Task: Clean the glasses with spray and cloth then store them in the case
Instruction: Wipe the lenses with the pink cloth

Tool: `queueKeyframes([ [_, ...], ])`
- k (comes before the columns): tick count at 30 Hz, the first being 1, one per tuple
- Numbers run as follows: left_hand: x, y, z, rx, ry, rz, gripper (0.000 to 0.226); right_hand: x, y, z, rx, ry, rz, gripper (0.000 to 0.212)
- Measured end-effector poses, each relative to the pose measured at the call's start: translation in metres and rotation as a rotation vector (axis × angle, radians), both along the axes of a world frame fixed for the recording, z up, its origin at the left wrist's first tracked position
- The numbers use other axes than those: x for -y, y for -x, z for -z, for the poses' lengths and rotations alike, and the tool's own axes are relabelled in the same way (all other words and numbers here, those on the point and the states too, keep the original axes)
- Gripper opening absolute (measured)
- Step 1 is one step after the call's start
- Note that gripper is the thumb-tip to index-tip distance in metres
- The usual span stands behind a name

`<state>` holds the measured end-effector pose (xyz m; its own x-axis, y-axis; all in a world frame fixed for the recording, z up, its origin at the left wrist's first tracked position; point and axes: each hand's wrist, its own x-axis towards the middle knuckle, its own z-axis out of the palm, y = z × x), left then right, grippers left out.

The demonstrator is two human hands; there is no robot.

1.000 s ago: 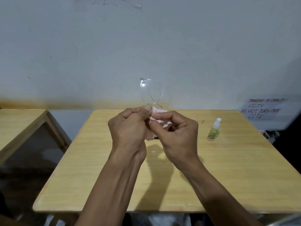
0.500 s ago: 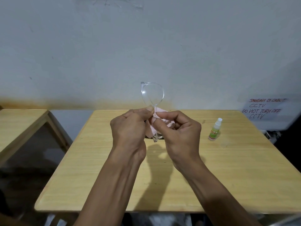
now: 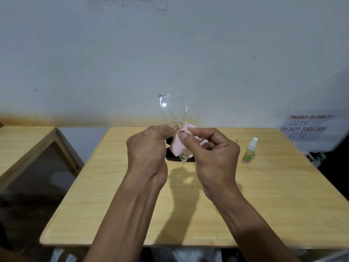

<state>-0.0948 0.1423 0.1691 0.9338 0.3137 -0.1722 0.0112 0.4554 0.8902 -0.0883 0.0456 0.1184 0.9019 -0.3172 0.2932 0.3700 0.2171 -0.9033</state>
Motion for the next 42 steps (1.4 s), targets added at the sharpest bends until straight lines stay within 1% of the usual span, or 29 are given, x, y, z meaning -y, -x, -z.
queueKeyframes([
  [3,-0.005,-0.003,0.001,0.004,-0.022,-0.003,0.007,0.005,0.001,0.001,0.007,-0.008,-0.025,0.017],
  [7,-0.005,-0.006,-0.001,0.02,-0.018,-0.025,0.008,0.008,0.004,0.012,0.05,0.144,-0.022,0.026],
  [9,-0.004,-0.006,-0.001,0.03,-0.034,-0.038,0.009,0.005,0.006,0.018,0.068,0.186,-0.022,0.026],
  [14,0.001,0.0,0.001,0.029,-0.091,-0.024,0.008,-0.005,0.002,0.014,0.078,0.159,-0.007,0.031],
  [18,0.002,0.0,0.004,0.042,-0.141,0.014,0.005,-0.001,-0.003,0.009,0.07,0.106,0.0,0.027],
  [21,-0.001,-0.003,0.006,0.039,-0.124,-0.002,0.006,0.007,-0.001,0.009,0.045,0.071,-0.003,0.025],
  [23,-0.002,-0.005,0.006,0.041,-0.096,-0.019,0.012,0.012,0.003,0.011,0.032,0.063,-0.013,0.025],
  [26,-0.002,-0.007,0.007,0.038,-0.091,-0.046,0.008,0.013,0.009,0.019,0.033,0.146,-0.014,0.028],
  [28,-0.001,-0.007,0.007,0.036,-0.081,-0.053,0.005,0.01,0.012,0.023,0.042,0.183,-0.005,0.025],
  [30,0.0,-0.006,0.006,0.033,-0.077,-0.053,0.006,0.007,0.013,0.024,0.051,0.198,0.008,0.022],
  [32,0.002,-0.003,0.005,0.036,-0.09,-0.04,0.009,0.002,0.011,0.023,0.058,0.206,0.02,0.024],
  [34,0.005,0.0,0.005,0.042,-0.114,-0.016,0.014,0.0,0.008,0.018,0.062,0.18,0.025,0.028],
  [38,0.005,0.001,0.005,0.062,-0.128,0.006,0.007,0.005,0.004,0.005,0.051,0.078,-0.005,0.025],
  [42,0.001,-0.004,0.01,0.07,-0.127,0.001,0.007,0.011,0.007,0.002,0.017,-0.013,-0.04,0.024],
])
